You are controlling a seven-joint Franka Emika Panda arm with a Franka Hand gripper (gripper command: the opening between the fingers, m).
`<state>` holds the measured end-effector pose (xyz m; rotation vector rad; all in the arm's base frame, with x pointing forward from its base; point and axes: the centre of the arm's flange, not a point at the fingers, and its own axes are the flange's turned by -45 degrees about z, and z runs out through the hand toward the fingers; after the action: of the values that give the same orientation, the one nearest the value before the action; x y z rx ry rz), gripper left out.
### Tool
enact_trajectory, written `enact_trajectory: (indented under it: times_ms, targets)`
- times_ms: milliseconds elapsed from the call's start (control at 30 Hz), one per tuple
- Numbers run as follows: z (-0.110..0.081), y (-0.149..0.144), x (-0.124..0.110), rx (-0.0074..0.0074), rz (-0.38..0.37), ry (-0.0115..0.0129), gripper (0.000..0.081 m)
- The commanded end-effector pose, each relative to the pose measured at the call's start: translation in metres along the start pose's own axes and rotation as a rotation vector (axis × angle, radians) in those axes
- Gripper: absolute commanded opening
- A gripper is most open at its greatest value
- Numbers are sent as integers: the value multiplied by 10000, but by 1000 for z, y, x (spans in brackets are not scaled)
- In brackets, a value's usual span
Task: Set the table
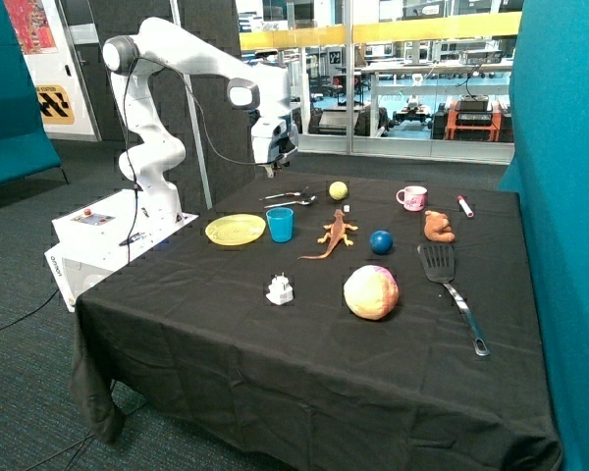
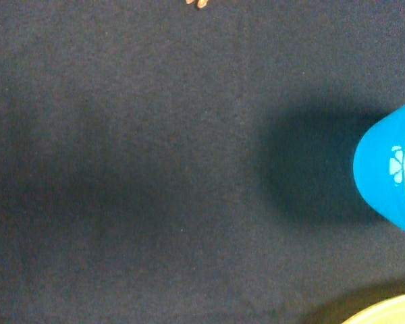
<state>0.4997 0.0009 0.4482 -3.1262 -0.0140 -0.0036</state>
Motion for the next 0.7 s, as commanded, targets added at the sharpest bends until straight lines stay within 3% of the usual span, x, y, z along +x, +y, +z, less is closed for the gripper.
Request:
enact_trajectory:
  times_ms: [0,67,100,133,167,233,667]
  targets:
    - [-2,1,0,-152,-1134,-32,808]
    - [0,-14,7,-151,-1912,-38,808]
    - [0,-17,8,-151,-1970,-39,737]
    - [1,-19,9,-151,-1970,-39,529]
    - [1,-22,10,-151,-1996,-39,425]
    - [2,-27,12,-150,-2251,-41,348]
    - [8,-79,0,-147,-3680,-52,315]
